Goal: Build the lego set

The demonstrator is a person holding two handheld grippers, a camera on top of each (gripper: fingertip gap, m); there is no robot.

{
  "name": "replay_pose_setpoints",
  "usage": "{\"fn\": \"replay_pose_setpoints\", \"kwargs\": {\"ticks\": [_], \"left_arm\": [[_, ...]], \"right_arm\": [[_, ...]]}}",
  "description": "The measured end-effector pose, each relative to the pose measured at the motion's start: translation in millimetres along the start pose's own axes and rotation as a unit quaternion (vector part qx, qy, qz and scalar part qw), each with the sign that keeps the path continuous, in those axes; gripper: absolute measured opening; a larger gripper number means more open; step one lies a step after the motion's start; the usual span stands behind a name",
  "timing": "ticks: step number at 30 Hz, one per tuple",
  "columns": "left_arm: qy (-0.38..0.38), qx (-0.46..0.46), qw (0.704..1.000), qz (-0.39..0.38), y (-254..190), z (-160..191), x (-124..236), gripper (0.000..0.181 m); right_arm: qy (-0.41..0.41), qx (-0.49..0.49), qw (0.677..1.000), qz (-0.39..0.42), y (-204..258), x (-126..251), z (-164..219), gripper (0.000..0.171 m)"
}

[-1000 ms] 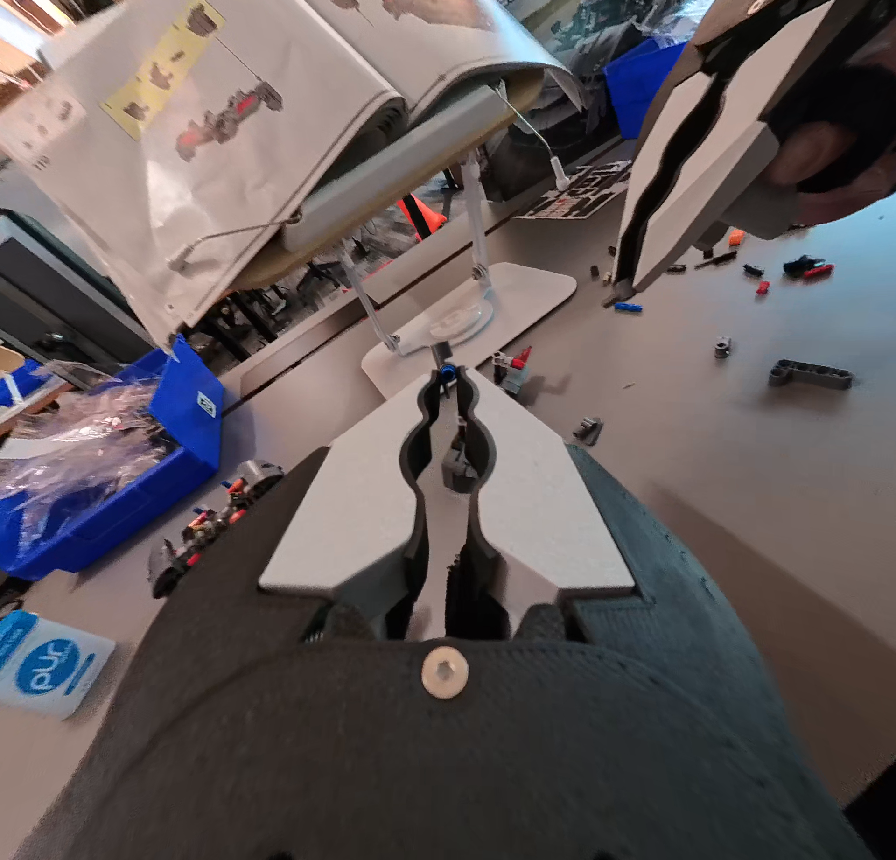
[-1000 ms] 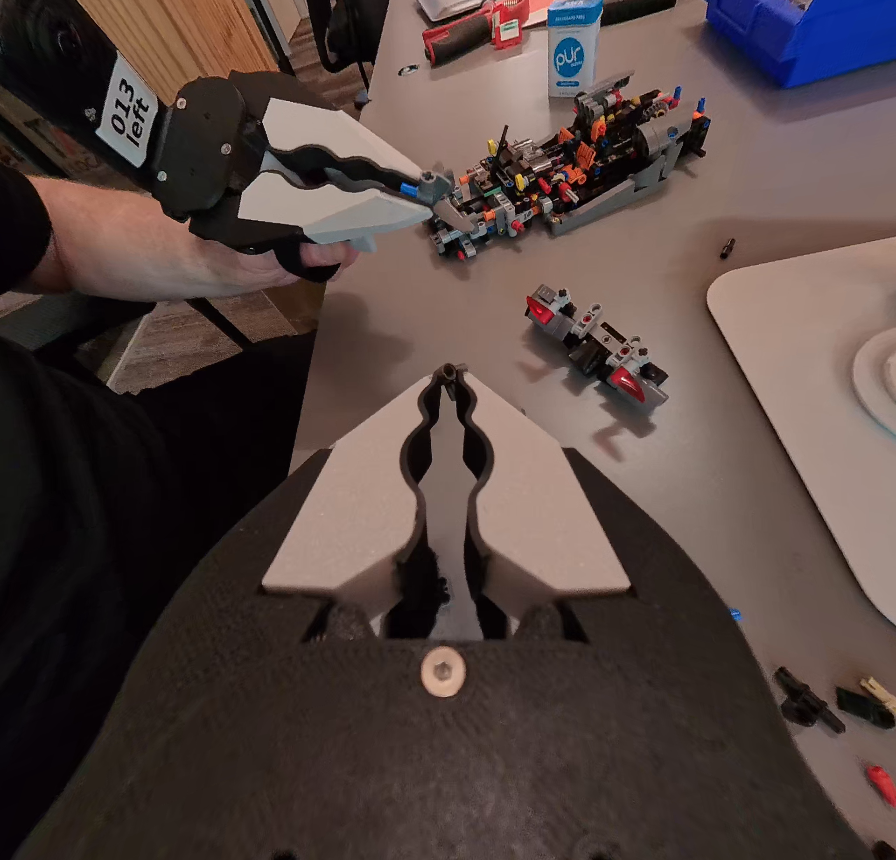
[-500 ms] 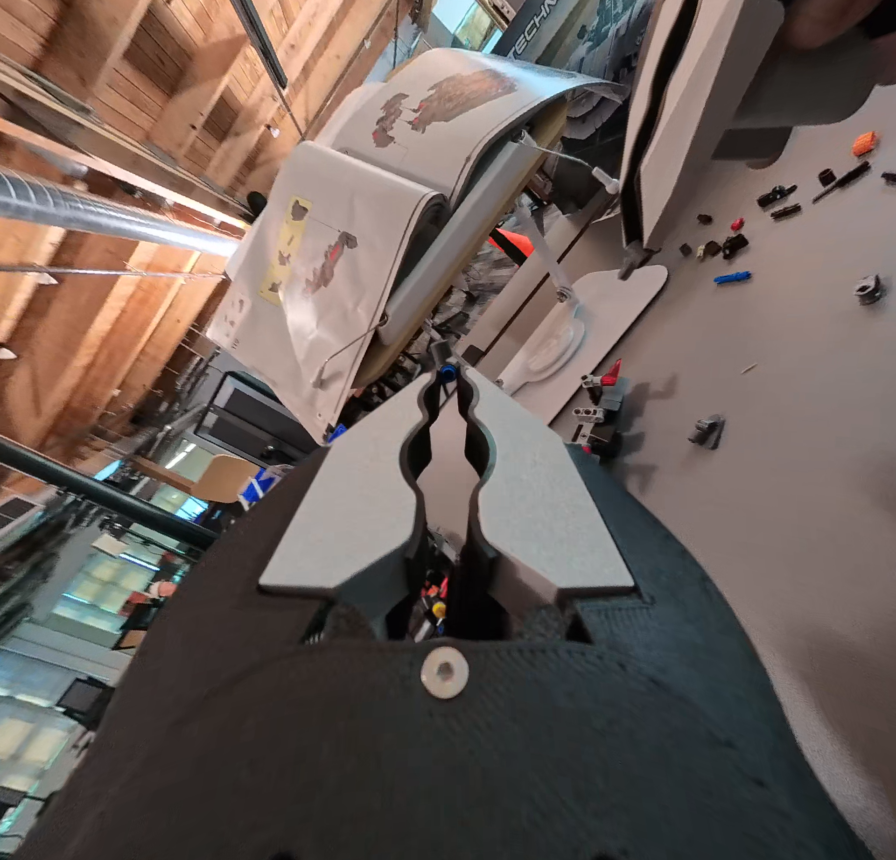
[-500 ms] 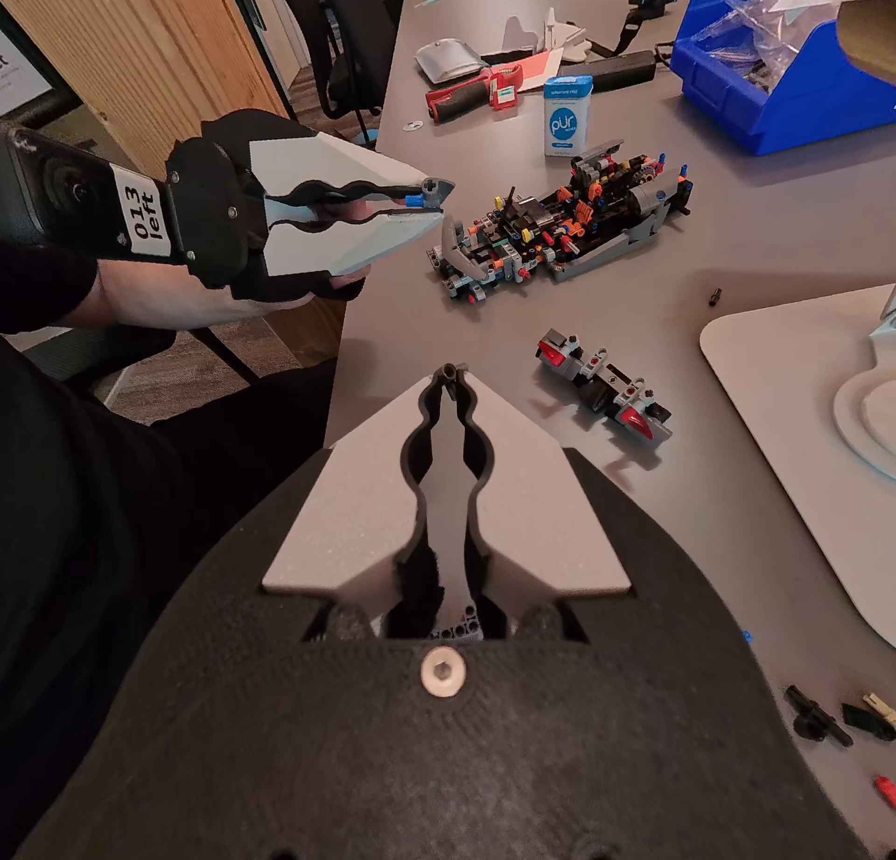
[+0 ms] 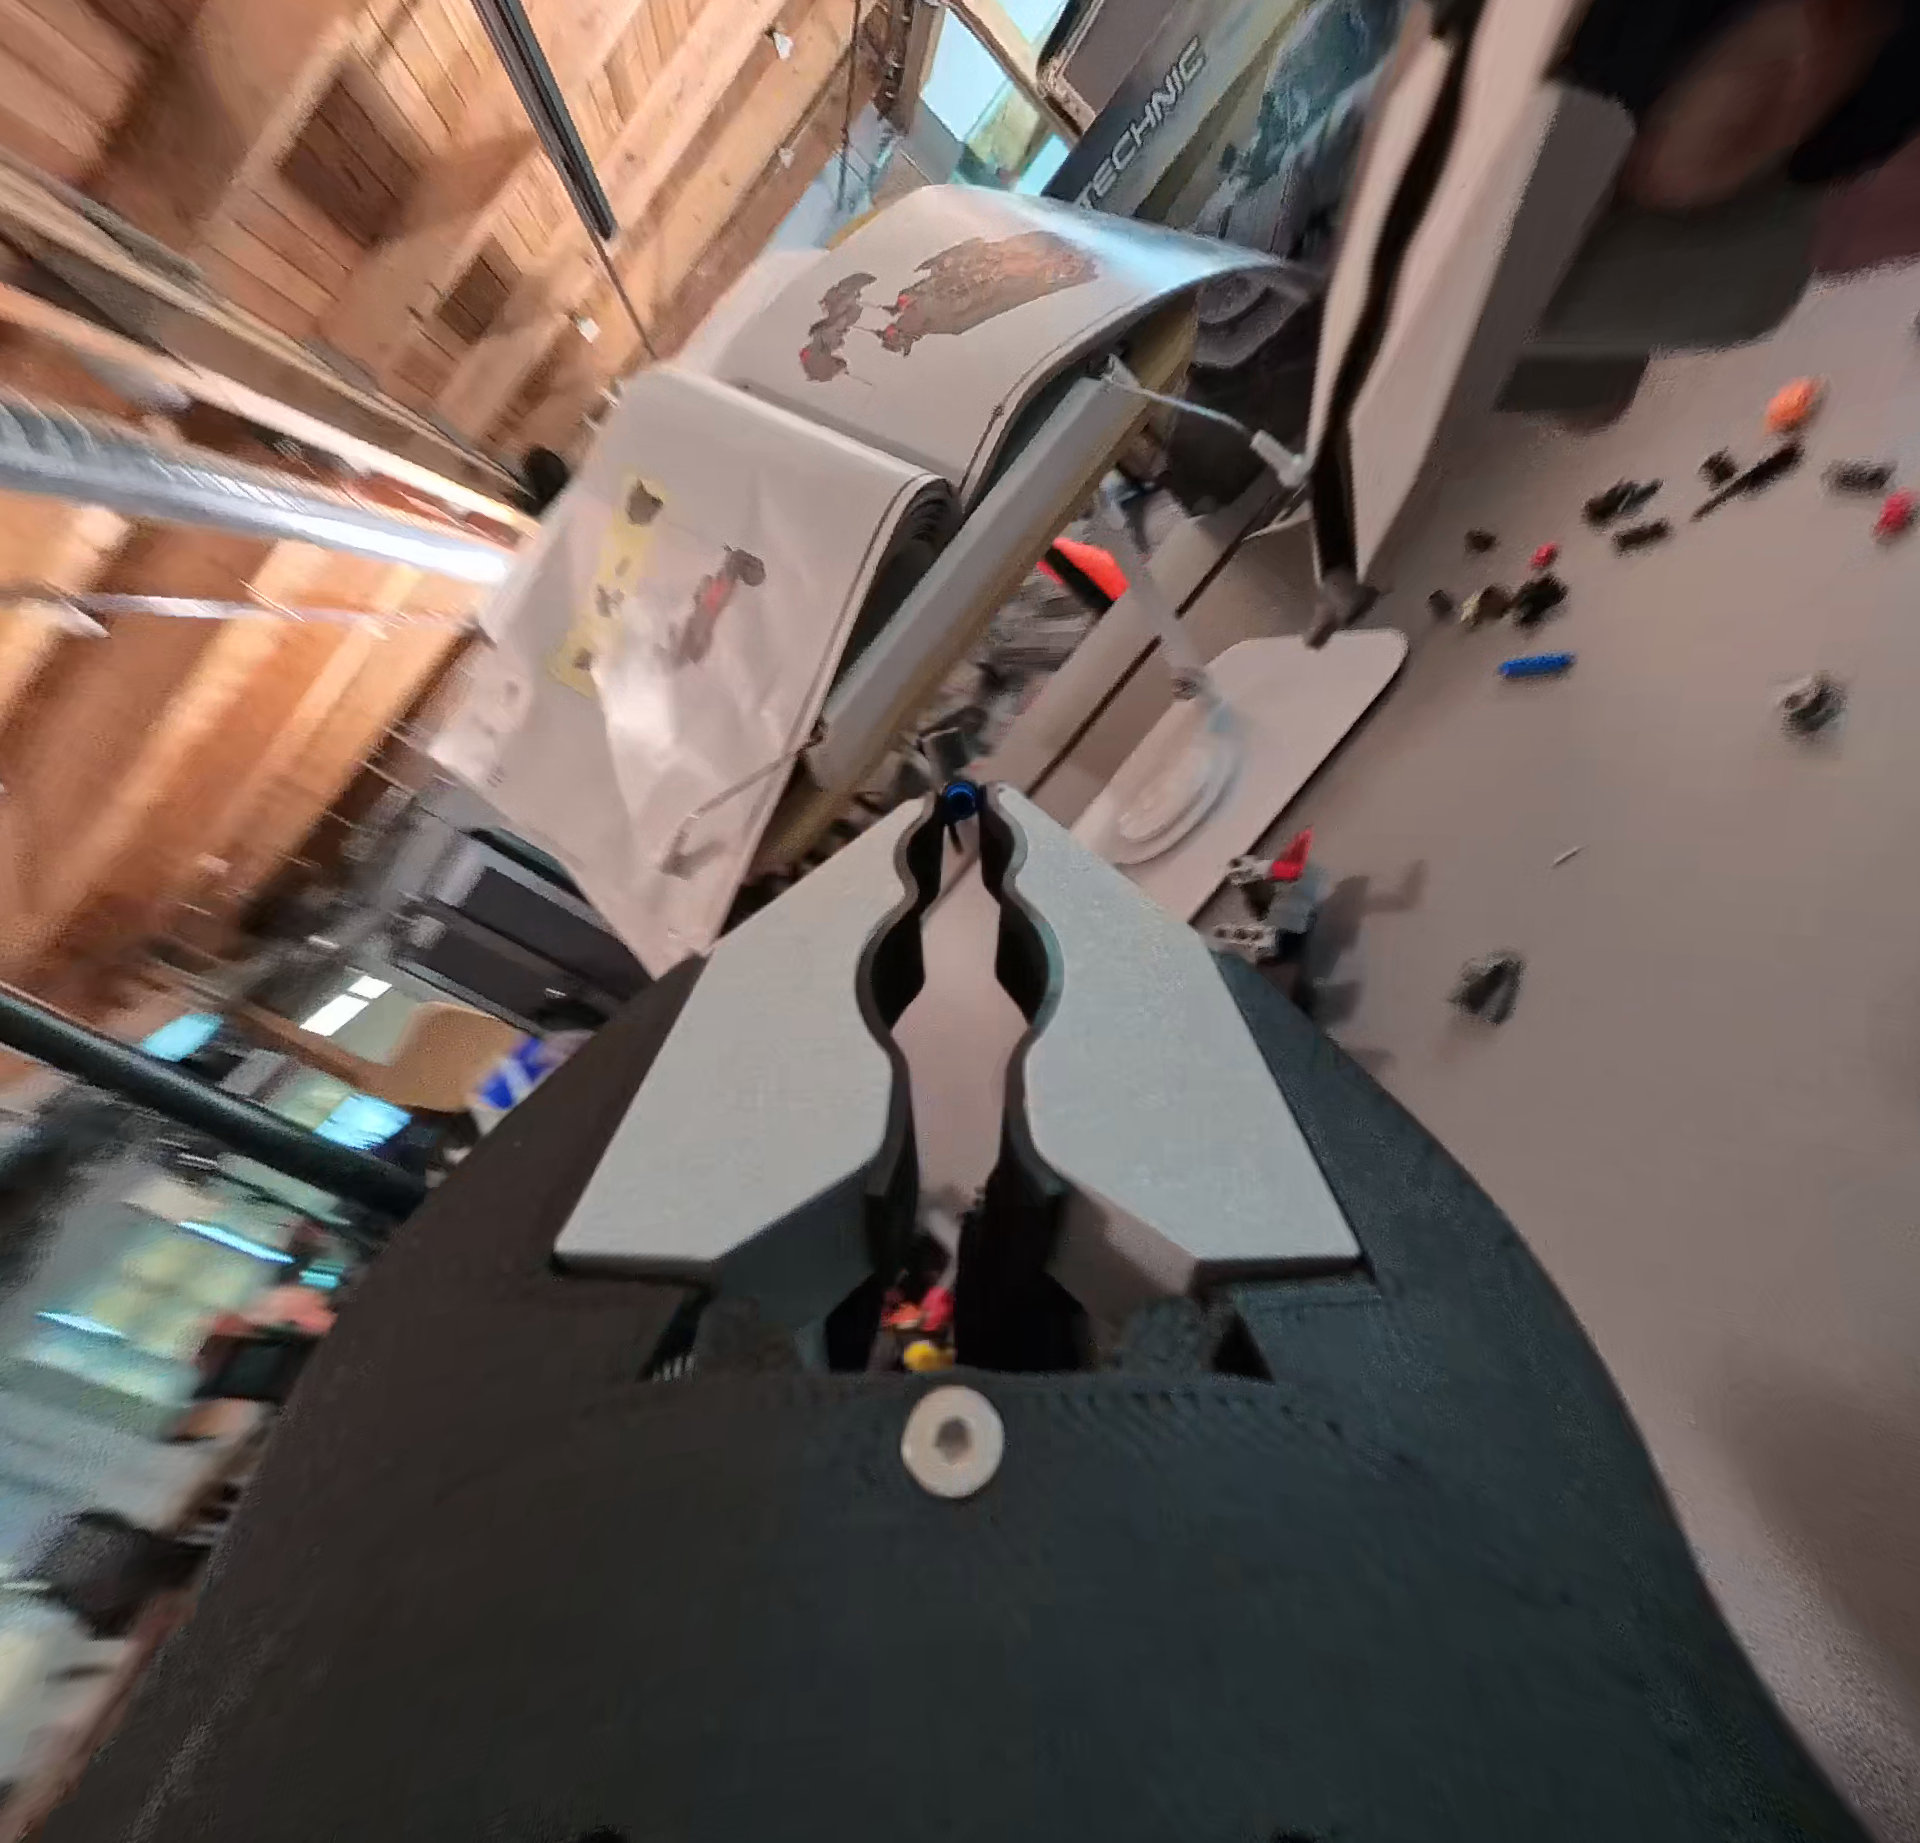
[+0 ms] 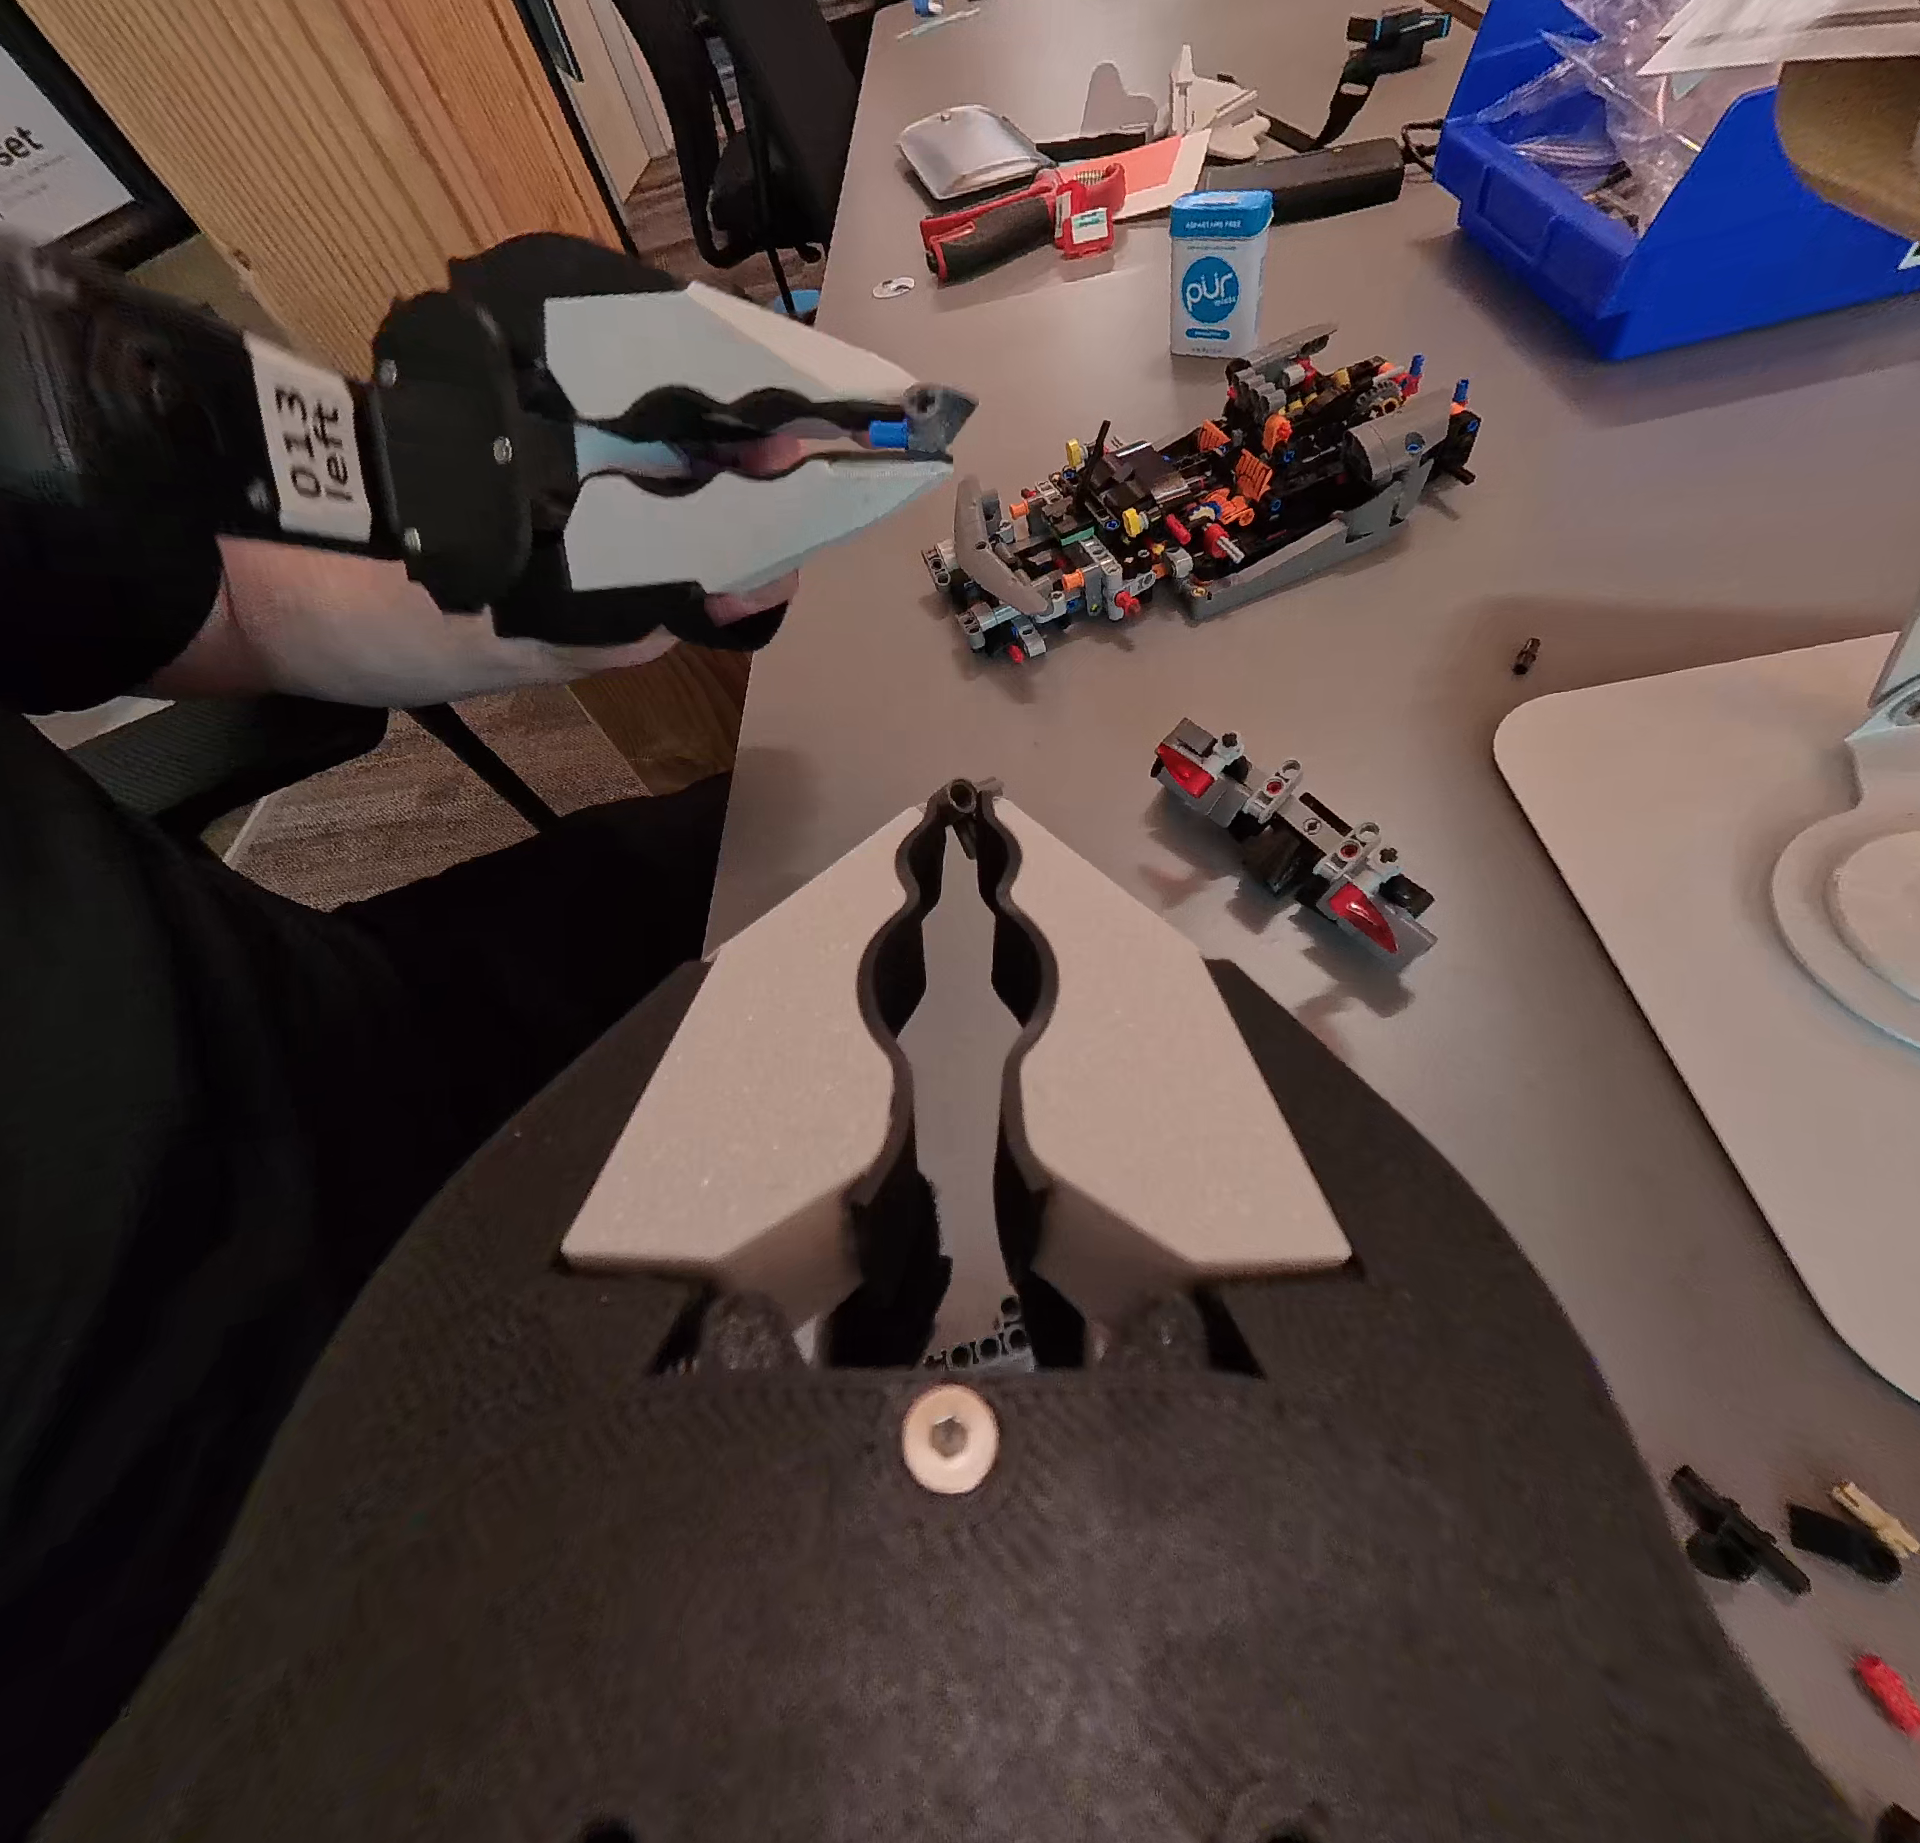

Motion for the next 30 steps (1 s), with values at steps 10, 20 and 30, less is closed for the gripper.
{"fn": "replay_pose_setpoints", "kwargs": {"ticks": [10,20,30], "left_arm": [[-0.009,0.269,0.956,0.114,0.4,5.9,-4.9,0.005],[-0.094,0.53,0.799,0.27,9.5,3.3,-7.9,0.005],[-0.119,0.589,0.745,0.289,17.4,4.1,-14.6,0.004]], "right_arm": [[0.19,0.079,0.977,0.056,-10.3,-25.1,66.8,0.003],[0.254,0.116,0.956,0.086,-20.2,-43.9,96.4,0.004],[0.247,0.11,0.957,0.106,-23.5,-42.3,94.9,0.026]]}}
Point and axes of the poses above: each gripper's, where its closed fingertips meet, x back along the fingers, z out of its underside, y = z × x across the jaws, the point moved 5 cm from there along x, back along the fingers
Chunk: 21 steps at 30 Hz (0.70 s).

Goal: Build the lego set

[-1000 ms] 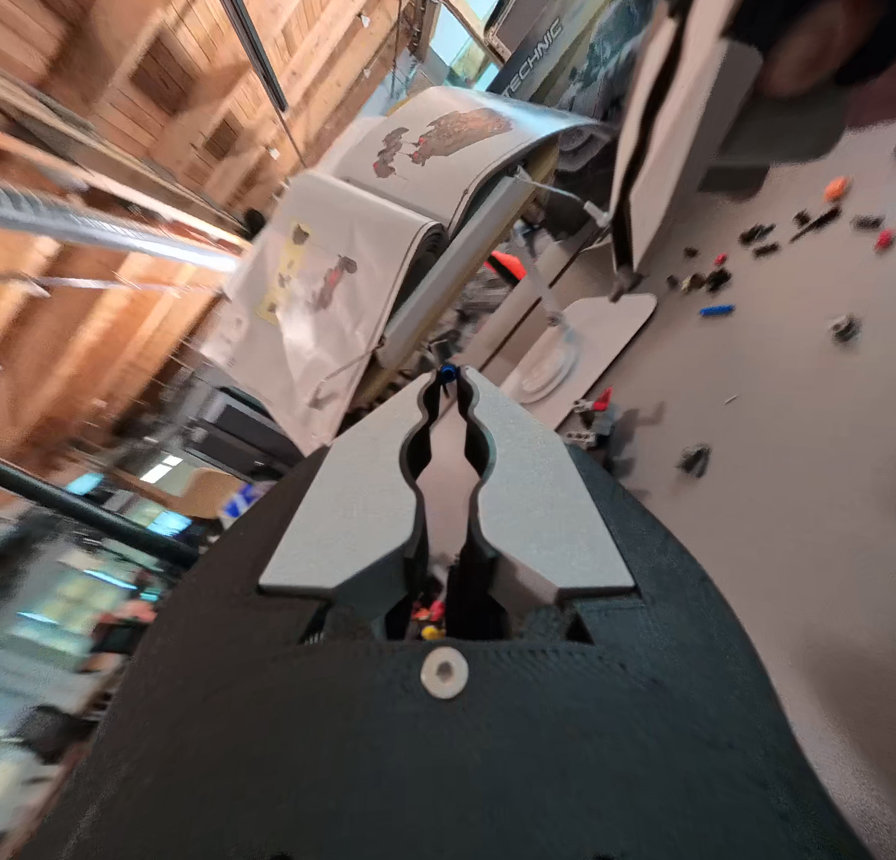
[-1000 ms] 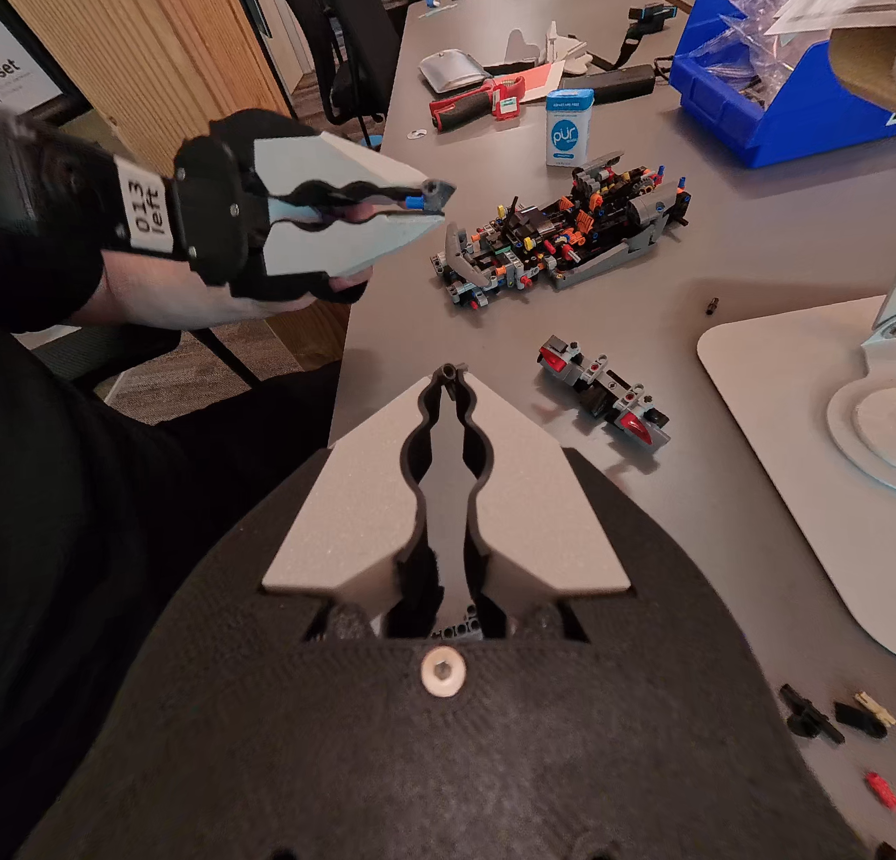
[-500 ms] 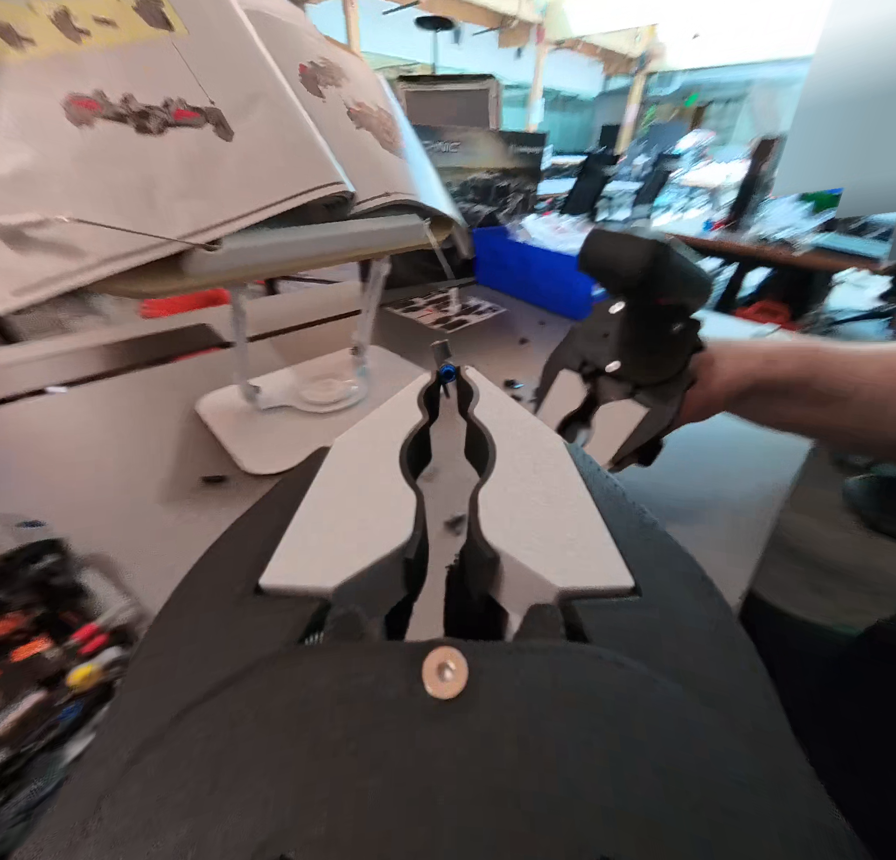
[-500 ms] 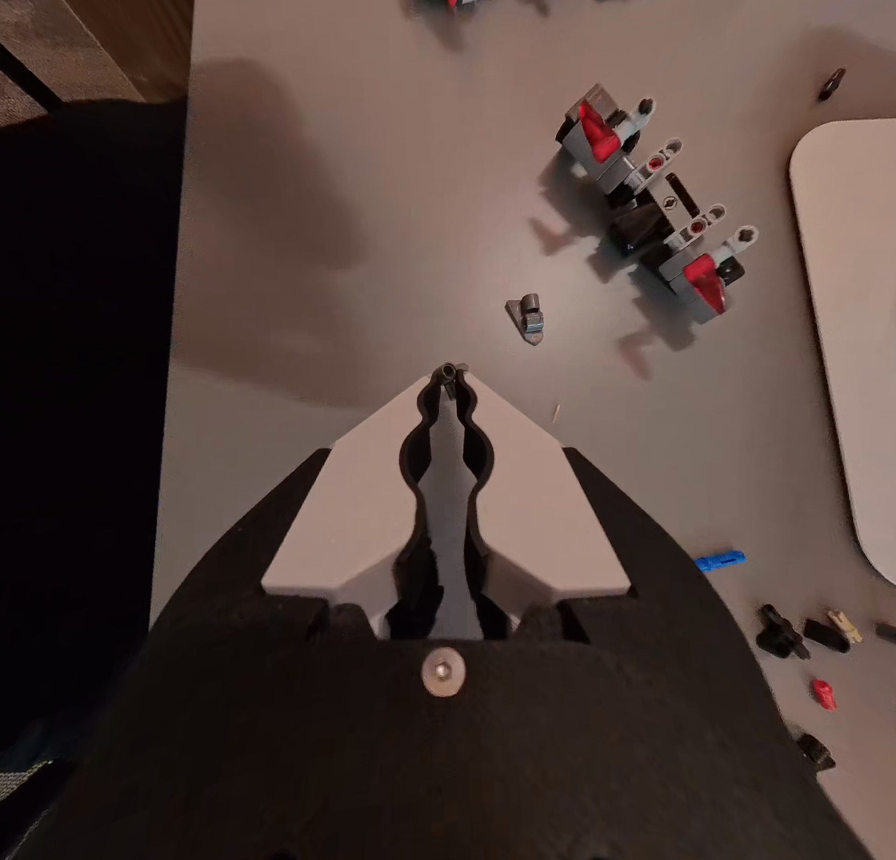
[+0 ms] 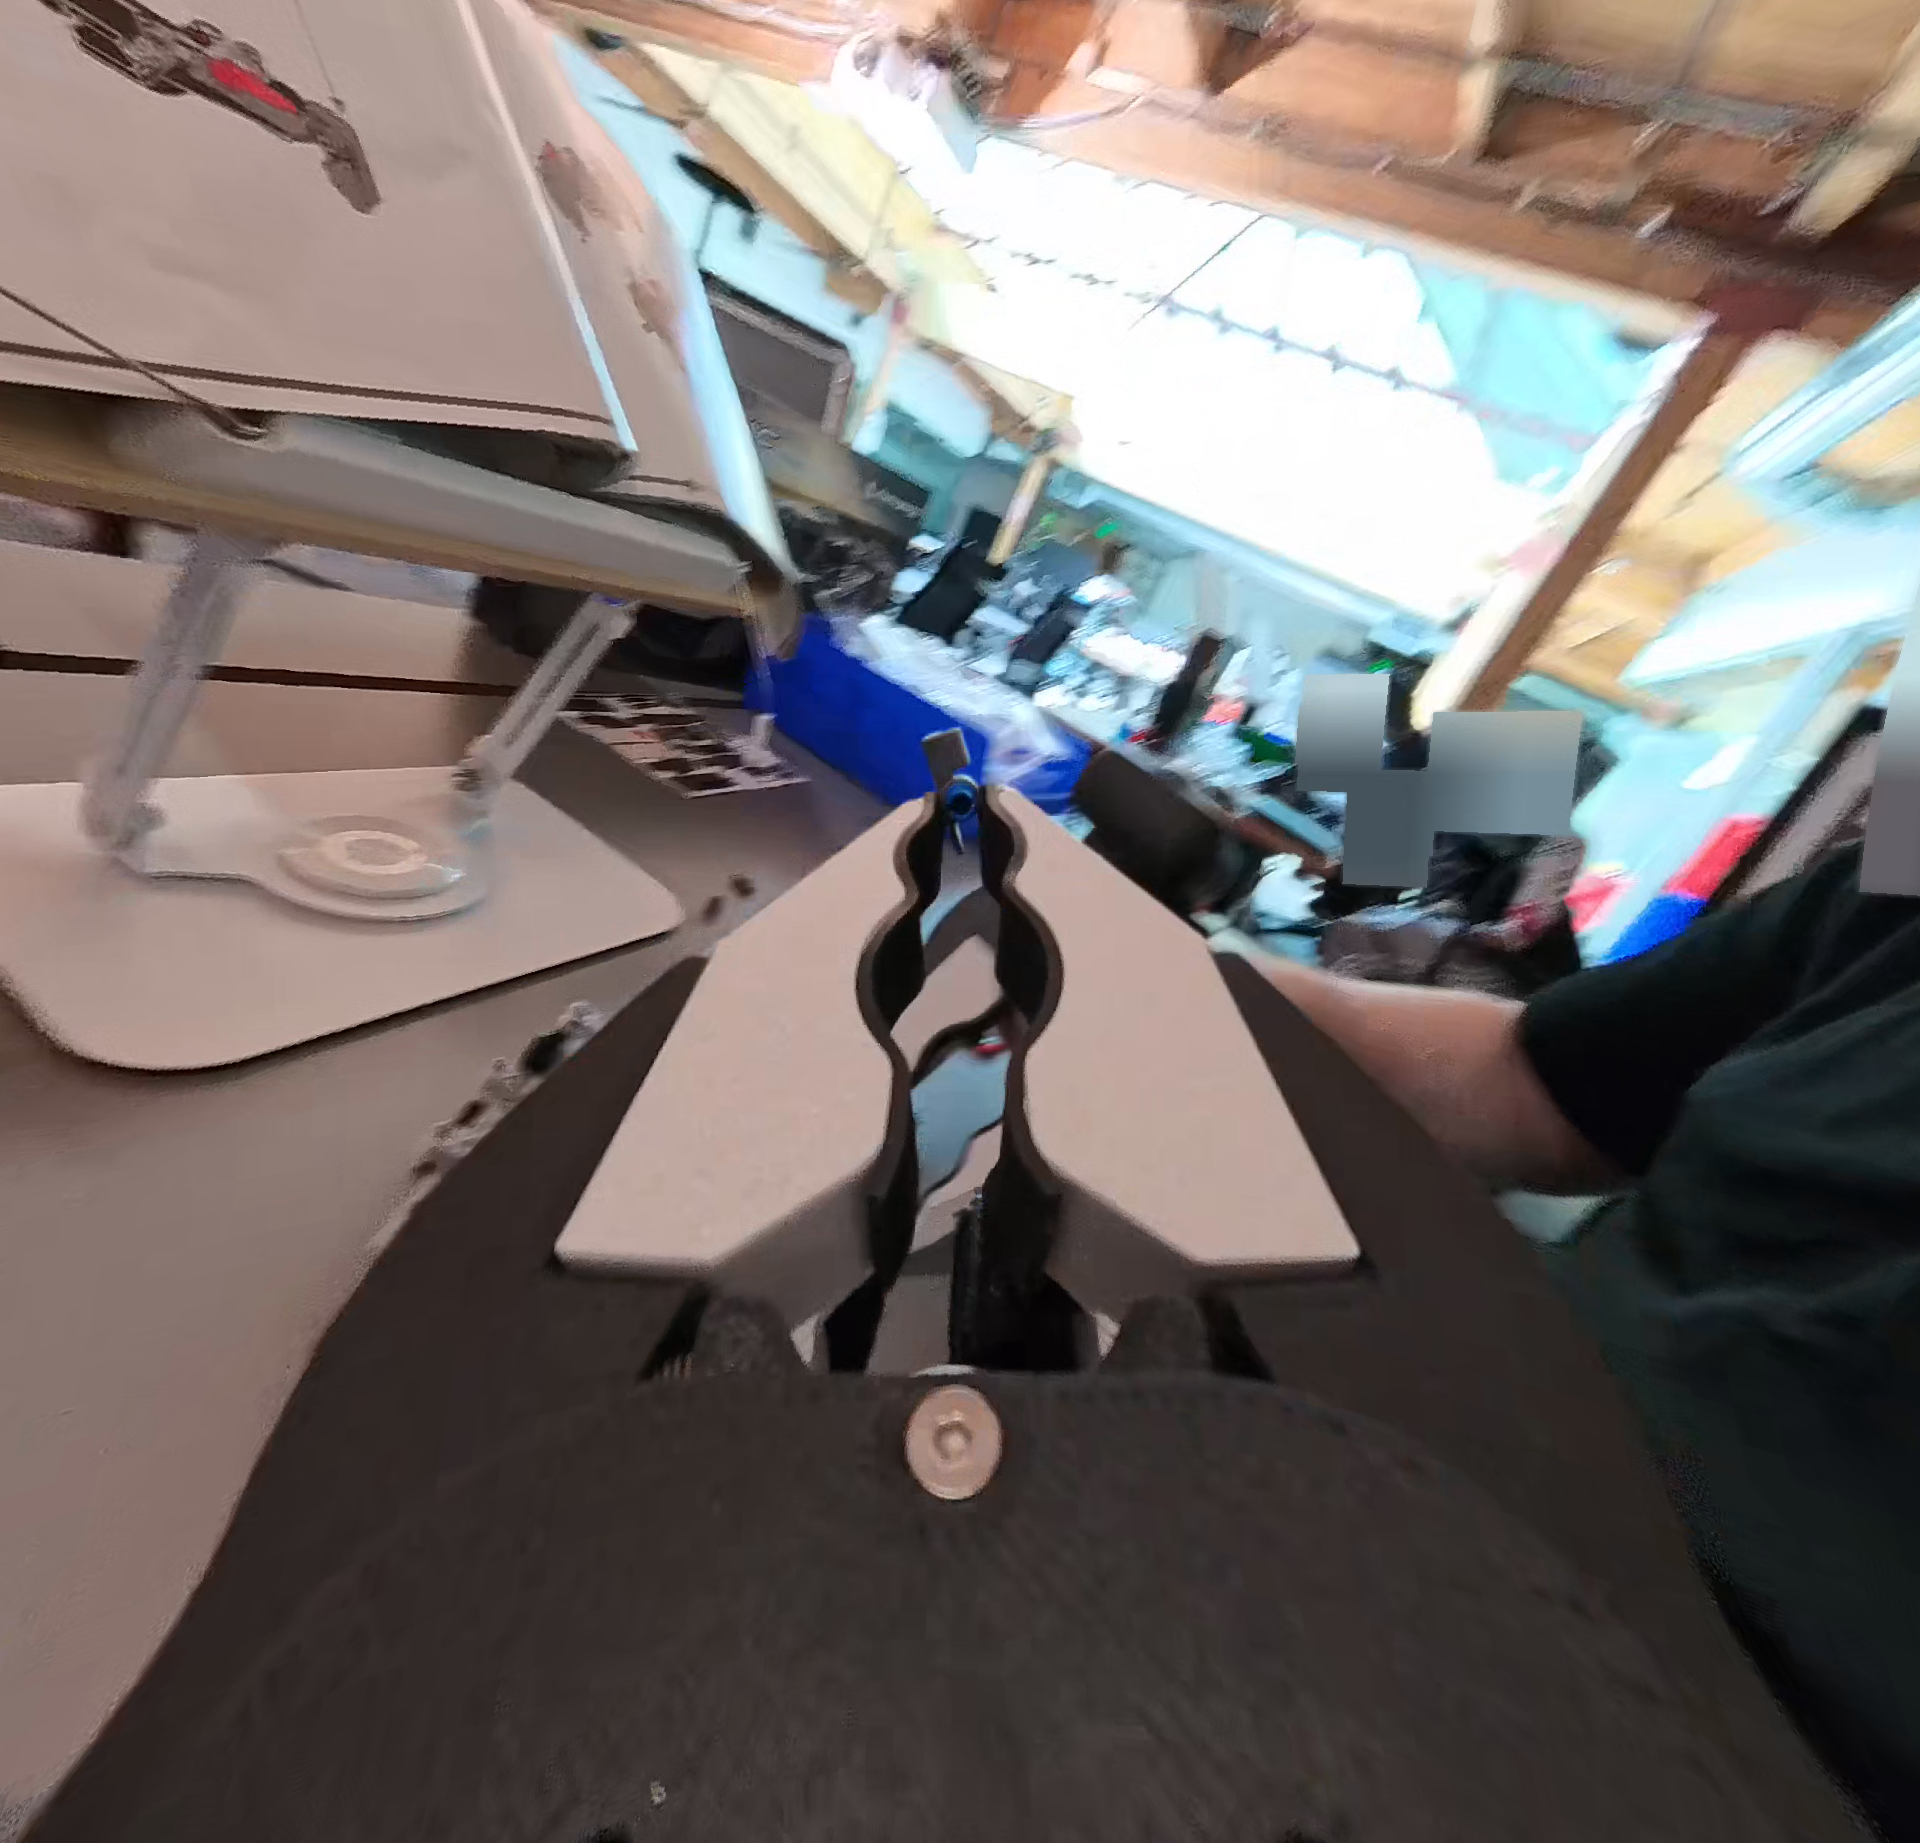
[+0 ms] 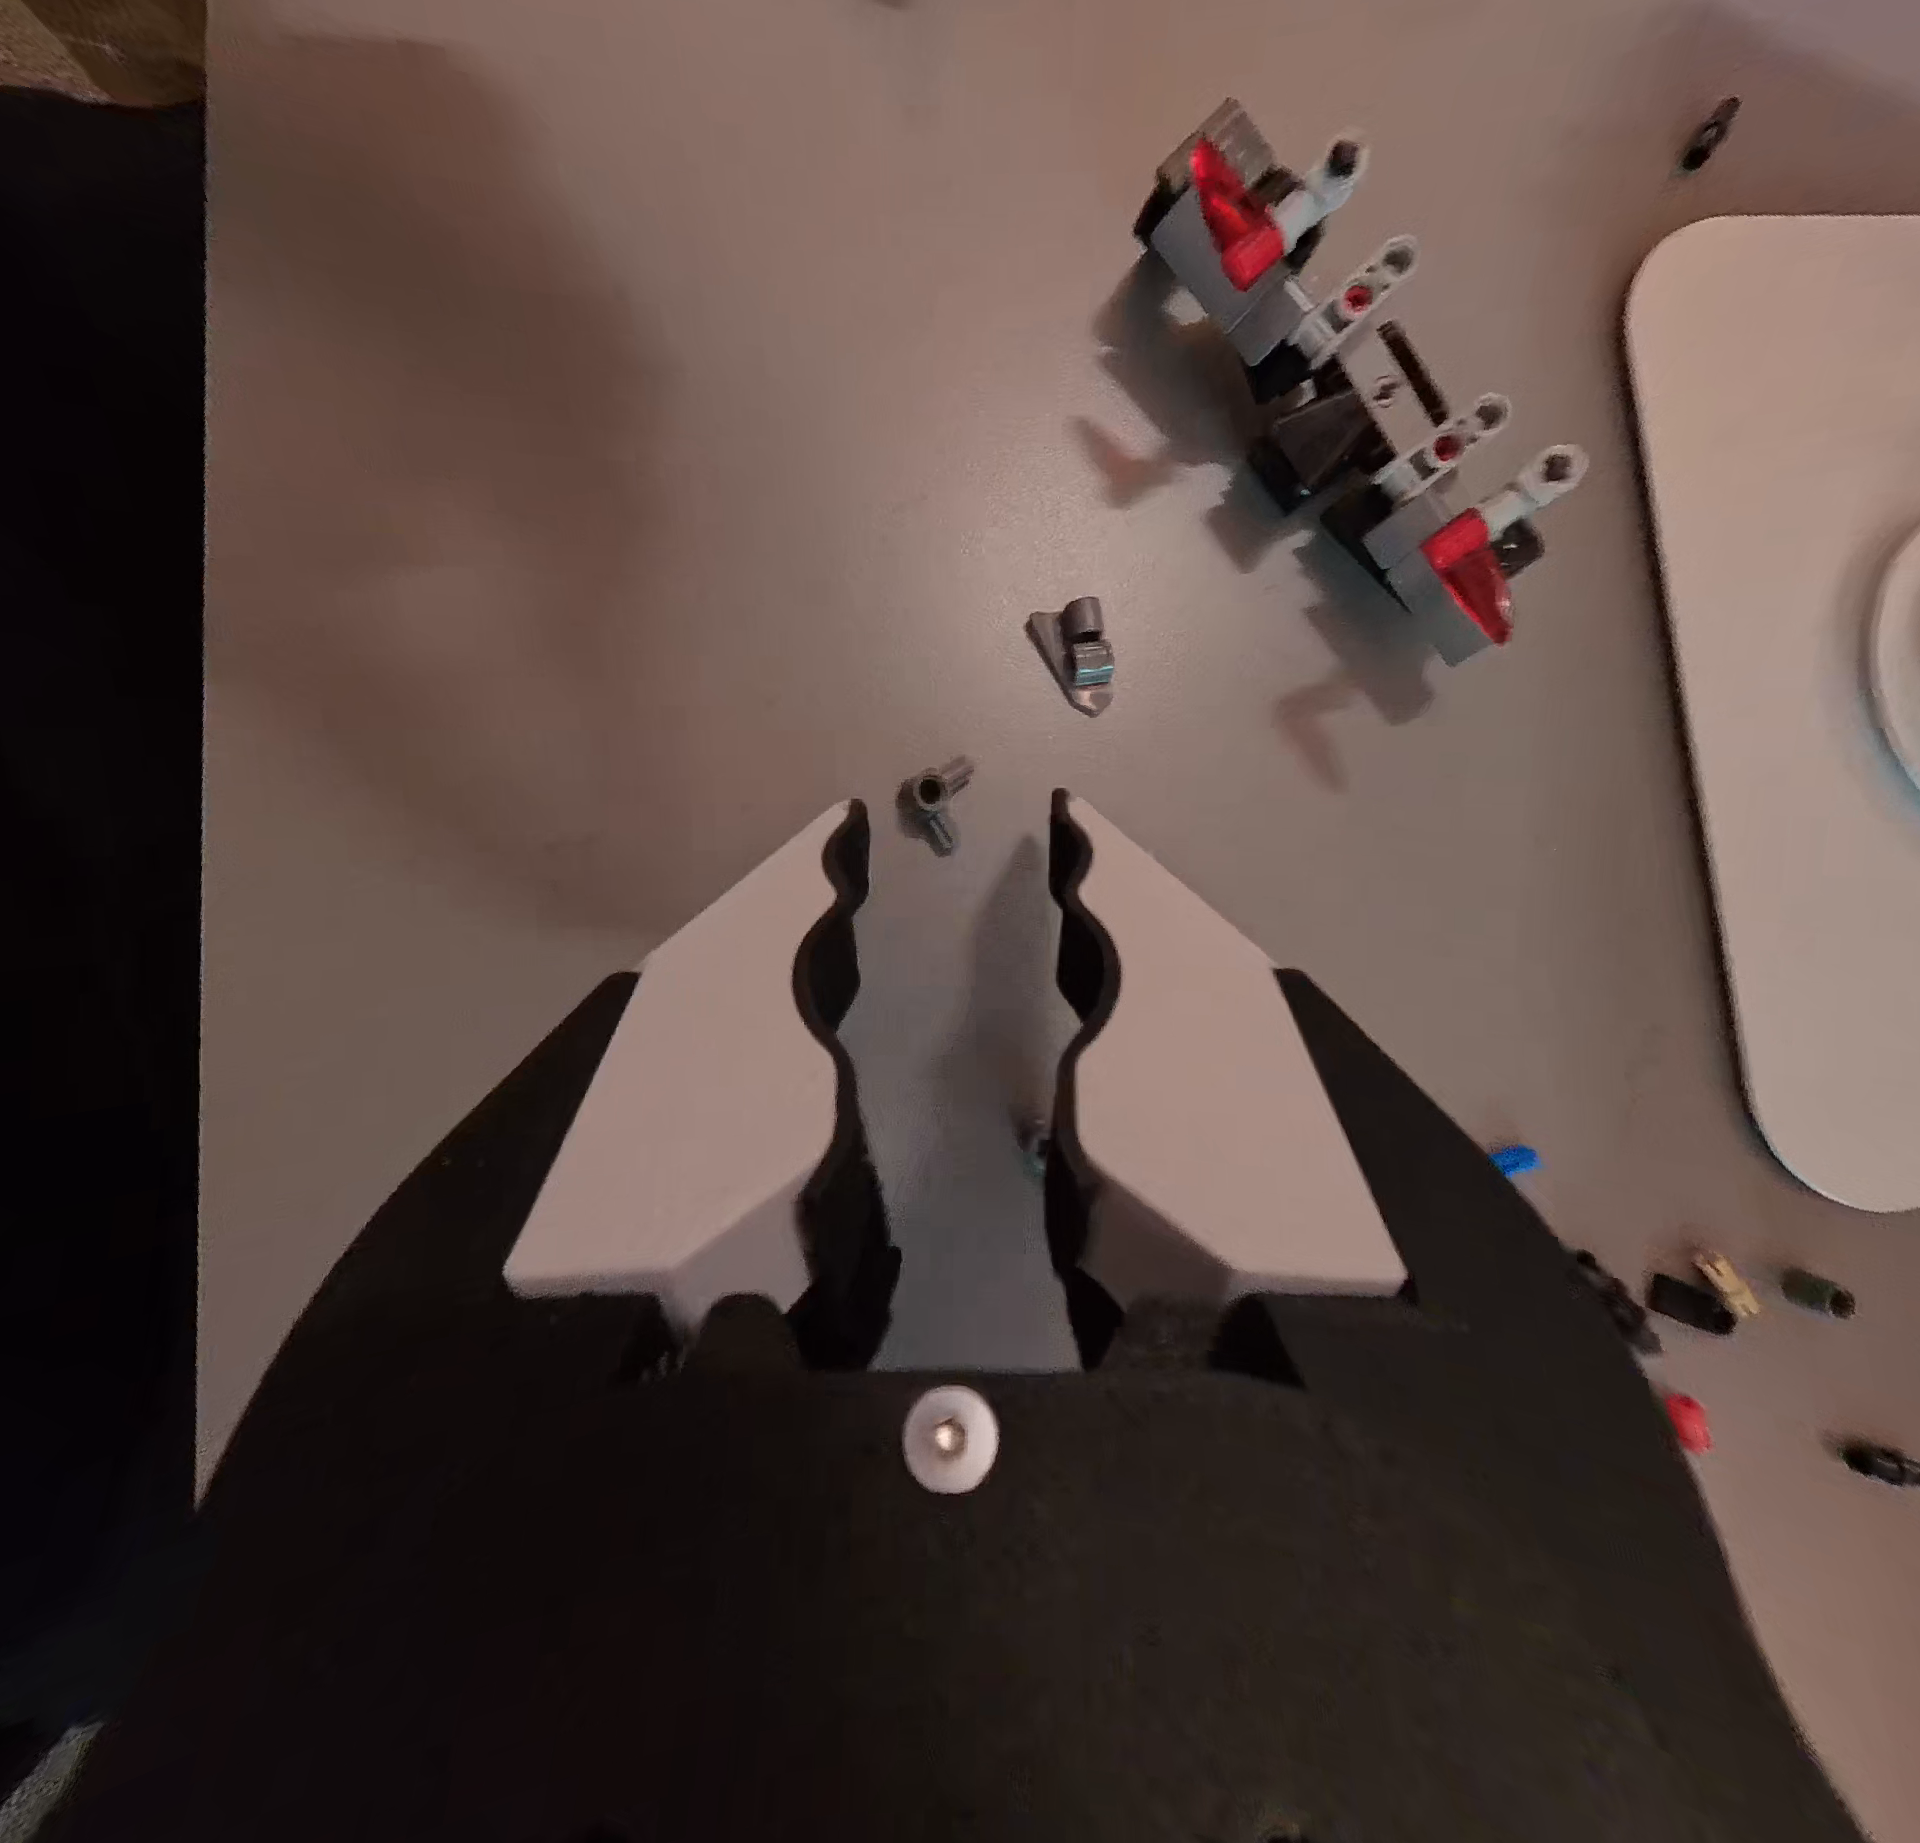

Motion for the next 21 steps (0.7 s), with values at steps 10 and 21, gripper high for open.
{"fn": "replay_pose_setpoints", "kwargs": {"ticks": [10,21], "left_arm": [[0.131,-0.536,0.783,-0.288,-0.2,6.1,-17.0,0.005],[0.183,-0.738,0.59,-0.272,0.8,22.9,-48.3,0.004]], "right_arm": [[-0.243,-0.159,0.955,-0.06,-18.7,76.6,-64.6,0.014],[-0.357,-0.3,0.87,-0.161,-43.7,84.3,-90.8,0.024]]}}
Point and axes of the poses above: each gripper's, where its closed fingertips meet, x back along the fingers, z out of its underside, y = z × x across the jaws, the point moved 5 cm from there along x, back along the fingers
